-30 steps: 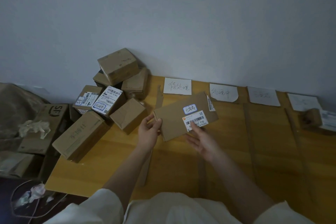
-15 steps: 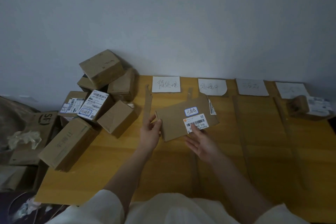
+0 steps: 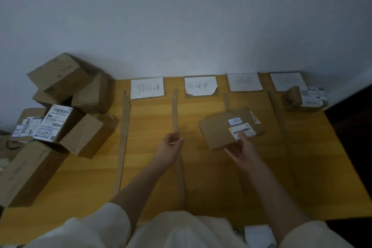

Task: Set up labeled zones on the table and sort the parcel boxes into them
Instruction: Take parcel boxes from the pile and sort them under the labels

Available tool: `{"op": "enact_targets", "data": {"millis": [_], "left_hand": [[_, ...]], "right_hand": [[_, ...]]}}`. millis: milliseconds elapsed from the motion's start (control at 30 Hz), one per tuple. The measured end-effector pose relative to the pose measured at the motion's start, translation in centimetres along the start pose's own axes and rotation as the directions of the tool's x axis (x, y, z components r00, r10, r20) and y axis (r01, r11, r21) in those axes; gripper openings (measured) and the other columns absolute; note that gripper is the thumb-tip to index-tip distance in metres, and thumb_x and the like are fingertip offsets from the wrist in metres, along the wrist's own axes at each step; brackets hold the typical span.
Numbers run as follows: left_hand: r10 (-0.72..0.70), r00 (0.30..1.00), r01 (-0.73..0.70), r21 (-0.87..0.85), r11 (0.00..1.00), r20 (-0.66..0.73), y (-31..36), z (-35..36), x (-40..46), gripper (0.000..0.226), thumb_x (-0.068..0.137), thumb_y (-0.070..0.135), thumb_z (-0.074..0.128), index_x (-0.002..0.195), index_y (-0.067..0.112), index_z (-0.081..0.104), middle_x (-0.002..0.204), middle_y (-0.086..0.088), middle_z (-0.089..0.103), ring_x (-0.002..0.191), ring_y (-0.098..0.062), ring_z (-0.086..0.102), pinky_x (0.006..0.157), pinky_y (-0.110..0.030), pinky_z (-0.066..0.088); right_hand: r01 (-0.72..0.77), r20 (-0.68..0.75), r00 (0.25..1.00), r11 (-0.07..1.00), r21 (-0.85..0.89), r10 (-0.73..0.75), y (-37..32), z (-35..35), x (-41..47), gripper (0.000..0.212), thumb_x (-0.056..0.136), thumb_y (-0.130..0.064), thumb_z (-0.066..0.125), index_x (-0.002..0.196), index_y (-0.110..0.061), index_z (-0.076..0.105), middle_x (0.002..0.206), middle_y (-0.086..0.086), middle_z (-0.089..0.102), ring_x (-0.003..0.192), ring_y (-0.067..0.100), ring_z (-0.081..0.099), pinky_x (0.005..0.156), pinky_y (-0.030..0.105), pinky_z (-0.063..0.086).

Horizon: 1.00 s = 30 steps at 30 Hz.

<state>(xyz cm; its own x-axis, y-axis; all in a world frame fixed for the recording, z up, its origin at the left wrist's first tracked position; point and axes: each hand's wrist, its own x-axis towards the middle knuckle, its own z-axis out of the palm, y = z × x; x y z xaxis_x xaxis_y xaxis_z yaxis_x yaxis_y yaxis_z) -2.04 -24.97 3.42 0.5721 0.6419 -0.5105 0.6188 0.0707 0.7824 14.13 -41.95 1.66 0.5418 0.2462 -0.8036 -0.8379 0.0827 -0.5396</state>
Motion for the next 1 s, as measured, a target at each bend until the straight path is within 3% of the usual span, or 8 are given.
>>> {"op": "enact_targets", "data": {"millis": [300, 433, 533, 600, 700, 867, 1000], "left_hand": [[-0.052, 0.996, 0.029, 0.275, 0.961, 0.078, 1.5, 6.7, 1.4, 0.047, 0.096, 0.035, 0.053, 0.14, 0.019, 0.045, 0.141, -0.003, 0.051, 0.124, -0.021, 0.053, 0.1, -0.041, 0.047], [-0.09, 0.99, 0.04, 0.396, 0.918, 0.108, 1.7, 8.6, 2.1, 0.051, 0.096, 0.036, 0.052, 0.143, 0.02, 0.041, 0.145, -0.004, 0.046, 0.127, -0.022, 0.049, 0.097, -0.039, 0.05], [-0.112, 0.985, 0.038, 0.466, 0.884, 0.132, 2.0, 9.8, 2.4, 0.052, 0.097, 0.036, 0.051, 0.145, 0.02, 0.039, 0.14, -0.009, 0.051, 0.104, -0.019, 0.06, 0.079, -0.032, 0.05], [-0.125, 0.983, 0.04, 0.508, 0.86, 0.133, 2.0, 10.3, 2.7, 0.052, 0.097, 0.037, 0.051, 0.145, 0.02, 0.04, 0.141, -0.01, 0.05, 0.115, -0.025, 0.057, 0.088, -0.035, 0.049], [-0.169, 0.976, 0.07, 0.529, 0.846, 0.14, 2.1, 11.0, 2.9, 0.054, 0.097, 0.039, 0.051, 0.146, 0.021, 0.038, 0.147, -0.009, 0.043, 0.128, -0.027, 0.048, 0.097, -0.036, 0.046], [-0.235, 0.961, 0.126, 0.528, 0.84, 0.144, 2.1, 11.7, 3.1, 0.055, 0.096, 0.037, 0.052, 0.146, 0.02, 0.037, 0.144, -0.01, 0.046, 0.119, -0.027, 0.055, 0.093, -0.035, 0.047], [-0.256, 0.959, 0.151, 0.538, 0.829, 0.124, 2.2, 11.9, 3.3, 0.054, 0.096, 0.037, 0.053, 0.145, 0.022, 0.038, 0.143, -0.011, 0.047, 0.117, -0.028, 0.056, 0.093, -0.036, 0.049]], "right_hand": [[0.08, -0.078, 0.993, 0.985, -0.151, -0.093, -8.7, -4.2, 5.8, 0.034, 0.097, -0.027, 0.054, 0.129, -0.015, 0.054, 0.109, 0.006, 0.065, 0.104, 0.023, 0.061, 0.077, 0.038, 0.052], [0.084, -0.122, 0.986, 0.975, -0.204, -0.11, -10.9, -4.7, 7.7, 0.039, 0.095, -0.029, 0.058, 0.132, -0.017, 0.052, 0.12, 0.006, 0.063, 0.111, 0.024, 0.06, 0.085, 0.04, 0.054], [0.114, -0.152, 0.974, 0.943, -0.314, -0.168, -12.1, -5.2, 8.8, 0.039, 0.096, -0.028, 0.058, 0.133, -0.018, 0.052, 0.124, 0.005, 0.06, 0.106, 0.02, 0.057, 0.089, 0.038, 0.052], [0.135, -0.149, 0.969, 0.926, -0.352, -0.197, -12.7, -5.5, 9.6, 0.039, 0.097, -0.026, 0.056, 0.135, -0.017, 0.051, 0.126, 0.006, 0.058, 0.105, 0.02, 0.053, 0.089, 0.037, 0.051], [0.131, -0.149, 0.97, 0.932, -0.338, -0.19, -13.4, -5.9, 10.5, 0.038, 0.097, -0.023, 0.056, 0.134, -0.015, 0.051, 0.129, 0.007, 0.057, 0.113, 0.022, 0.054, 0.089, 0.038, 0.051], [0.043, -0.113, 0.991, 0.983, -0.179, -0.064, -12.8, -5.2, 11.5, 0.04, 0.094, -0.022, 0.061, 0.131, -0.011, 0.052, 0.123, 0.009, 0.062, 0.105, 0.022, 0.063, 0.083, 0.034, 0.057], [0.051, -0.129, 0.99, 0.994, -0.099, -0.063, -12.0, -3.5, 11.9, 0.039, 0.094, -0.018, 0.061, 0.13, -0.011, 0.051, 0.122, 0.01, 0.062, 0.105, 0.022, 0.063, 0.084, 0.032, 0.057]]}}
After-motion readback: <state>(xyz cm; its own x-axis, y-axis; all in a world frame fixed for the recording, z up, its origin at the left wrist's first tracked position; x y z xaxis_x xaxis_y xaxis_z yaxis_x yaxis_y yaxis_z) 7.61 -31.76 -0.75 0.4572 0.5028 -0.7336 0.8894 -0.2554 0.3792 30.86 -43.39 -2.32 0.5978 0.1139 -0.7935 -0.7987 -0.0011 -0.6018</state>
